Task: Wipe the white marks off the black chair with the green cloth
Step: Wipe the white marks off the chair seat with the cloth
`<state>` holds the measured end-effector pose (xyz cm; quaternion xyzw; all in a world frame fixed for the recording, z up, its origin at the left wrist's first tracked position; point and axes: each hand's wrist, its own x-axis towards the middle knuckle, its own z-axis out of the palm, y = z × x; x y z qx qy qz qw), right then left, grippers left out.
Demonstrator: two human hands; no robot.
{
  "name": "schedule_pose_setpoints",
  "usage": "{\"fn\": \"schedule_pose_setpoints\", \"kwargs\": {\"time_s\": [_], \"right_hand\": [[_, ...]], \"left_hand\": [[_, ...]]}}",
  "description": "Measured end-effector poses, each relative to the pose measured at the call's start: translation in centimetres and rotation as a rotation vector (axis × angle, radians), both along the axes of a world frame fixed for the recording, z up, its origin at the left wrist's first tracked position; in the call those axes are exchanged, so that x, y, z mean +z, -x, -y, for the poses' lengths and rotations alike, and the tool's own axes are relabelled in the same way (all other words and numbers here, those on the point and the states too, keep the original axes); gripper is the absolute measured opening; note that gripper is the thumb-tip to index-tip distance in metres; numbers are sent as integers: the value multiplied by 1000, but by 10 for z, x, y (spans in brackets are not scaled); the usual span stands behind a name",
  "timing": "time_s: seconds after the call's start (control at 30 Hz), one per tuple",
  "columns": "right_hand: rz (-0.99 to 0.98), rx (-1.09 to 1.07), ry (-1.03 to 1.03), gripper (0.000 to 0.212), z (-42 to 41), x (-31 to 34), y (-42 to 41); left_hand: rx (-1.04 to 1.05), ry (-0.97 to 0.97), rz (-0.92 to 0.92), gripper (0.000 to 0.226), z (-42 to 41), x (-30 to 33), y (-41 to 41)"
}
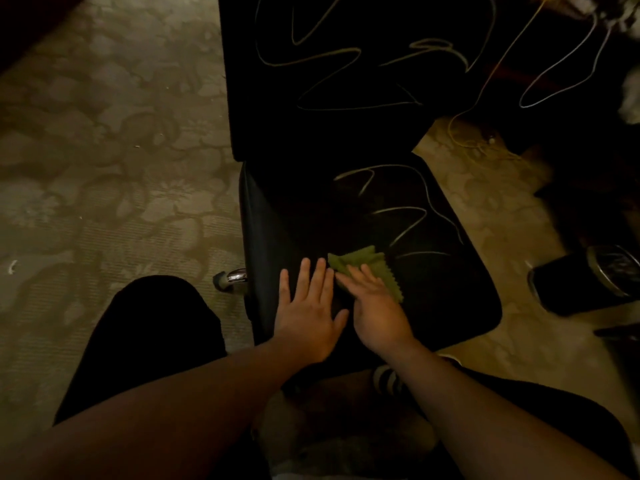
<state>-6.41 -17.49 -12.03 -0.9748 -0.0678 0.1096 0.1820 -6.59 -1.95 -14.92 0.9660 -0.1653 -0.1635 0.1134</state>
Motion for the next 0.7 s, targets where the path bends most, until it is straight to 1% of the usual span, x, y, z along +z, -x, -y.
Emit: {"fn": "schedule_pose_setpoints", "kwargs": {"time_s": [0.07, 0.2, 0.27, 0.4, 0.47, 0.6, 0.7], "right_hand": [[21, -68, 40, 66, 17, -2, -2], [20, -333, 48, 70, 58, -4, -1], [8, -346, 59, 72, 65, -4, 2], [8, -288, 0, 72, 46, -2, 6], [-8, -192, -11, 71, 33, 1, 7], [-21, 105, 29, 71, 5, -1, 10], [34, 141, -7, 68, -1, -8, 13]], "left_hand": [[-38, -27, -7, 86, -8, 0, -3], [-79, -81, -72, 88, -24, 7, -11], [-41, -130, -139, 88, -21, 16, -12], [80, -181, -216, 86, 2, 27, -11], [116, -176, -216, 85, 6, 23, -9], [129, -95, -139, 80, -13, 5, -12], [86, -87, -101, 88, -32, -2, -21]]}}
